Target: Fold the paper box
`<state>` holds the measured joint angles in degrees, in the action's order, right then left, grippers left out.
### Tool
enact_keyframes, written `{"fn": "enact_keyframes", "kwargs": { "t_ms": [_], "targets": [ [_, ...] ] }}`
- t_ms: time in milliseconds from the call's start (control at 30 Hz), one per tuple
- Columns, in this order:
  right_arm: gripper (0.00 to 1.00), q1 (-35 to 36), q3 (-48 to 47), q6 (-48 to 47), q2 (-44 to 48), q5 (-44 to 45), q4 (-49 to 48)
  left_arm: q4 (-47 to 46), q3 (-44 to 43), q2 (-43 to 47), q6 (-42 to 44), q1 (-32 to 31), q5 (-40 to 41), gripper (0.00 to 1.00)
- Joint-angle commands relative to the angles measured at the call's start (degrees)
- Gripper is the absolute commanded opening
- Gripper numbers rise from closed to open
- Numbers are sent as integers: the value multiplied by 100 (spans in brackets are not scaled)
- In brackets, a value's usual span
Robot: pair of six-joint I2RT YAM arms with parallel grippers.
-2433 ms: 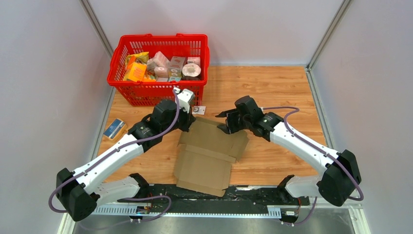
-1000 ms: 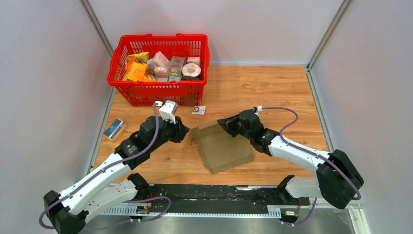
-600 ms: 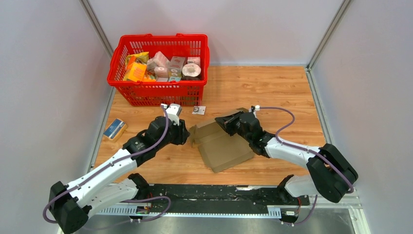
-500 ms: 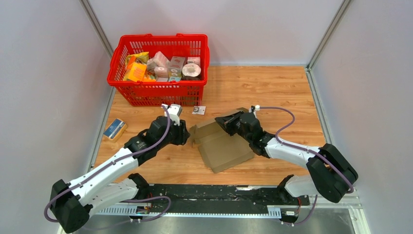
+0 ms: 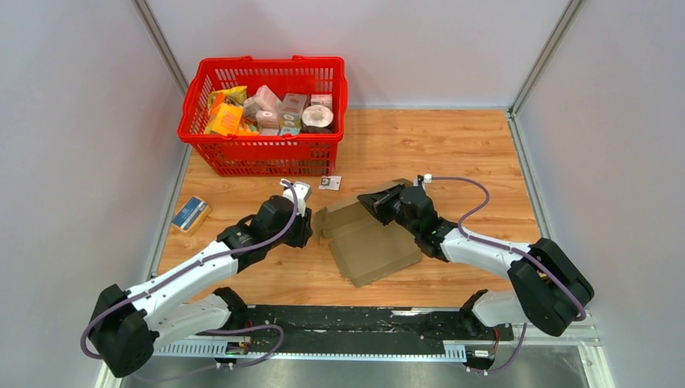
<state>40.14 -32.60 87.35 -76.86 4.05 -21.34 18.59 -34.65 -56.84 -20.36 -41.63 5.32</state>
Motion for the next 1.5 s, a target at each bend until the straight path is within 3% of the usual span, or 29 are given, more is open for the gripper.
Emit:
{"fn": "enact_keyframes", "kwargs": {
  "t_ms": [0, 100, 267, 467, 600, 733, 967, 1133, 1300, 1400, 1467],
  "targets": [
    [0, -59, 131, -95, 4, -19, -133, 135, -24, 349, -89, 14, 816, 43],
    [0, -85, 131, -87, 4, -71, -142, 207, -15, 218, -136, 41, 919, 49],
    [0, -112, 79, -95, -31, -133, -142, -267, -436, -713, 707, 41, 524, 56],
    [0, -129, 61, -78, -57, -212, -133, -1014, -490, -803, 1482, 40, -601, 52],
    [0, -138, 78, -25, -75, -256, -116, -1463, -340, -644, 1439, 41, -1138, 54],
    [0, -129, 70, 45, -145, -326, -151, -1516, -559, -1056, 1228, 41, -1279, 53],
    [0, -129, 140, 133, -207, -318, -221, -1613, -718, -1303, 894, -82, -1130, 43],
    [0, -147, 201, 80, -119, -318, -178, -1473, -402, -734, 858, -109, -1402, 53],
    [0, -208, 201, 54, -66, -318, -168, -717, 18, 319, 473, -30, -1042, 57],
    [0, -235, 219, 45, -66, -326, -160, -481, 274, 891, 174, 49, -928, 56],
    [0, -244, 228, 71, -84, -326, -186, -182, 266, 990, 111, 84, -552, 49]
  ]
}}
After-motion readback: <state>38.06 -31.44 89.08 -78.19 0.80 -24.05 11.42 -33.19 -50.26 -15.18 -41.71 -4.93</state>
